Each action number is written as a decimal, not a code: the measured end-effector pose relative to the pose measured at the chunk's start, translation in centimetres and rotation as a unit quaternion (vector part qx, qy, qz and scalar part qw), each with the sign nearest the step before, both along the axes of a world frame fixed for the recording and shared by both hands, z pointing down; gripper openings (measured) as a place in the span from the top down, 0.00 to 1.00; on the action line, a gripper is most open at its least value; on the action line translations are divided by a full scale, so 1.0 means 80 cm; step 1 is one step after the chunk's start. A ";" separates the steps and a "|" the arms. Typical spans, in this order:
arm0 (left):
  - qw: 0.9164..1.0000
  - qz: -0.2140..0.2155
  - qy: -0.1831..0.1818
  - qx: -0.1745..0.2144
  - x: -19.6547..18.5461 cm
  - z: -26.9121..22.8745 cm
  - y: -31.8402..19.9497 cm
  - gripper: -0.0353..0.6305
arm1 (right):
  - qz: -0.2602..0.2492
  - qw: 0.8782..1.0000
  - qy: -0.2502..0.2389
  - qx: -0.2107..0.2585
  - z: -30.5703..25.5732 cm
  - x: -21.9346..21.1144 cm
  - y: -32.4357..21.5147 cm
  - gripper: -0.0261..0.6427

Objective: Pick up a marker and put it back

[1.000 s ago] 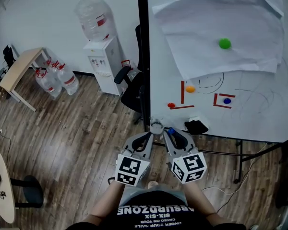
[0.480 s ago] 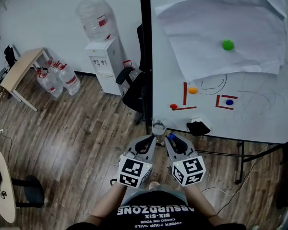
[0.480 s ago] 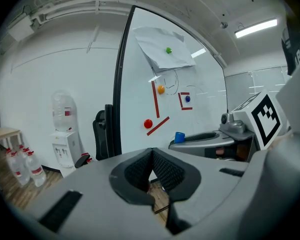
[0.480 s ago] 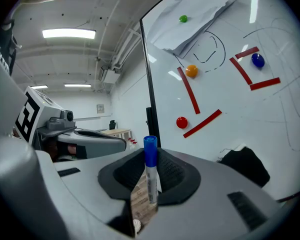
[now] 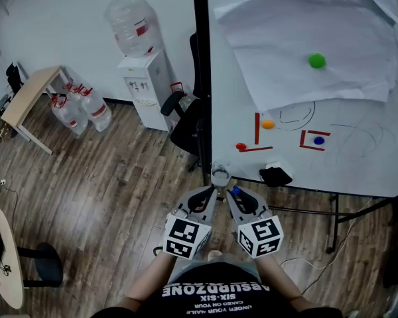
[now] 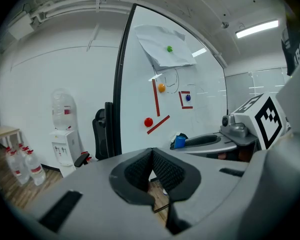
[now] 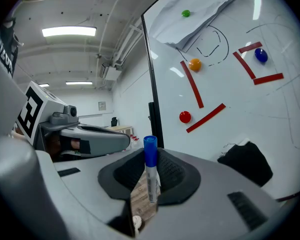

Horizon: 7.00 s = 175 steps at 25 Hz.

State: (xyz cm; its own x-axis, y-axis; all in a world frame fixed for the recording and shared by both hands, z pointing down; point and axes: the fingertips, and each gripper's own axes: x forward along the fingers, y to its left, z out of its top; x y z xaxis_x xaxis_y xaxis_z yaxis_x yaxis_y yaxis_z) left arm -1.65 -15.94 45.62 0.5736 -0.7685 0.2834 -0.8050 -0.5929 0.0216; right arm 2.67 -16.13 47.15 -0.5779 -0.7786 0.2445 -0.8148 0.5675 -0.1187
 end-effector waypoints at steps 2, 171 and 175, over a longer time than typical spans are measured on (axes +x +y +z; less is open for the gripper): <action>1.000 0.001 -0.002 -0.001 0.000 0.002 -0.001 0.94 | 0.000 1.000 0.000 0.000 0.000 0.000 -0.001 0.86; 0.999 -0.025 -0.006 -0.037 -0.013 0.031 -0.039 0.94 | -0.018 0.998 0.048 -0.041 0.076 0.003 -0.082 0.85; 0.999 -0.024 0.000 -0.033 -0.010 0.026 -0.037 0.94 | -0.016 0.998 0.043 -0.033 0.067 0.006 -0.080 0.85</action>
